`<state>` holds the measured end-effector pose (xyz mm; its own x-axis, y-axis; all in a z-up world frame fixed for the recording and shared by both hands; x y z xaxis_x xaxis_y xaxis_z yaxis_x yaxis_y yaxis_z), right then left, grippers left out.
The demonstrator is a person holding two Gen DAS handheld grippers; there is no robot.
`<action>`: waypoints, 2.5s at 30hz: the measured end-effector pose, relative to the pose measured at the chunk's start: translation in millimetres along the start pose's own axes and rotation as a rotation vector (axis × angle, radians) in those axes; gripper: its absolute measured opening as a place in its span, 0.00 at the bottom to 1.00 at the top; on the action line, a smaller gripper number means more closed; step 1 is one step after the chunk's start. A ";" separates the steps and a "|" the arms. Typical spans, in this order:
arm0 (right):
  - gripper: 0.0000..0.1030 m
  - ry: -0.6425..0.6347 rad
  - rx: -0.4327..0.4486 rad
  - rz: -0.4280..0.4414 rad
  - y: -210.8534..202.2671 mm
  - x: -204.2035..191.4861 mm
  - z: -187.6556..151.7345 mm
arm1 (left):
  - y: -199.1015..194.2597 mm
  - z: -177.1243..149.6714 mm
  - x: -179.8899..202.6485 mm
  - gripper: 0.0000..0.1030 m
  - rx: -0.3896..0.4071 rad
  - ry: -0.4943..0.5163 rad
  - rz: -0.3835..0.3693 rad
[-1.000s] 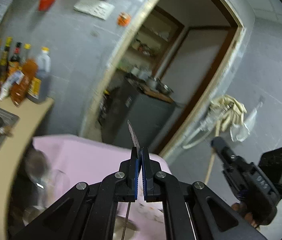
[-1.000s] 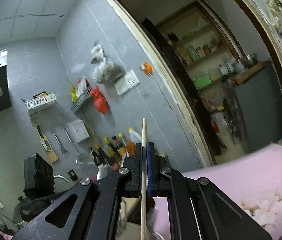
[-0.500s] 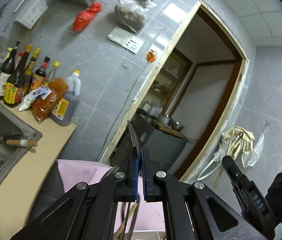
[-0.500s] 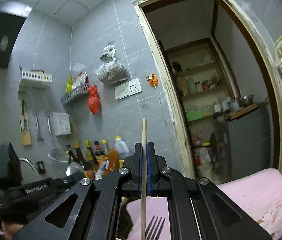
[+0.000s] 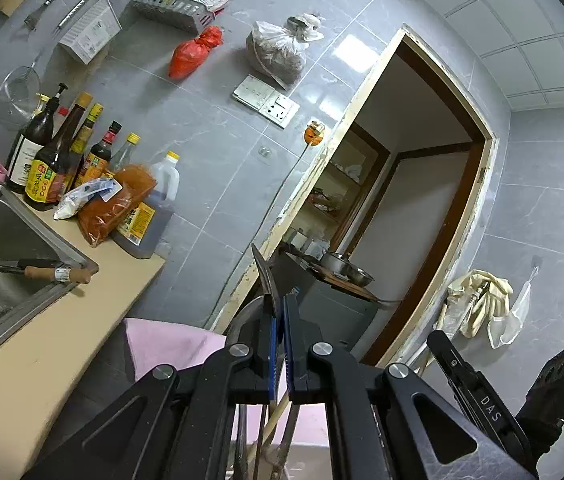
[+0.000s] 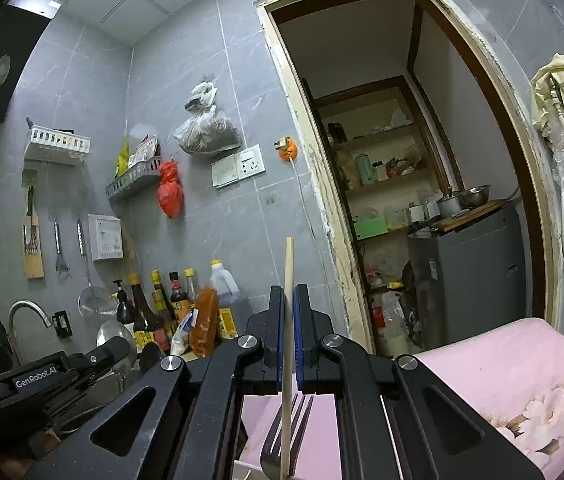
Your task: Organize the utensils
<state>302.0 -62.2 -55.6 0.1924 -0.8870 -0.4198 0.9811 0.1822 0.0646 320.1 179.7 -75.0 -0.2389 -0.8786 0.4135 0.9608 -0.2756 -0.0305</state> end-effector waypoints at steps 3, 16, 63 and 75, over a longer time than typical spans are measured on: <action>0.04 -0.009 -0.010 0.002 0.4 1.3 -4.8 | -2.9 -3.9 3.2 0.04 0.000 0.030 0.002; 0.04 -0.062 -0.106 0.023 -2.4 4.7 -25.2 | -14.6 -19.5 21.5 0.04 -0.055 0.175 0.010; 0.86 -0.005 -0.303 -0.165 -189.1 58.8 88.8 | -126.3 12.2 153.5 0.93 -0.276 0.265 0.145; 0.98 -0.047 -0.348 -0.222 -295.1 63.2 87.5 | -207.2 -17.5 197.1 1.00 -0.306 0.329 0.172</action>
<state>26.3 -209.2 -22.0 -0.0145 -0.9379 -0.3467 0.9355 0.1097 -0.3359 71.5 56.8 -3.1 -0.1593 -0.9847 0.0705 0.9163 -0.1741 -0.3606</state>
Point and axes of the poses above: each gripper's, at about its wrist camera, not at the fingertips, and y roughly the way its jaws point, x to its right, z to its top, the point moved 1 cm from there along y, roughly the way its jaws point, and after that the axes turned 7 degrees about y, right-handed, at the moved point
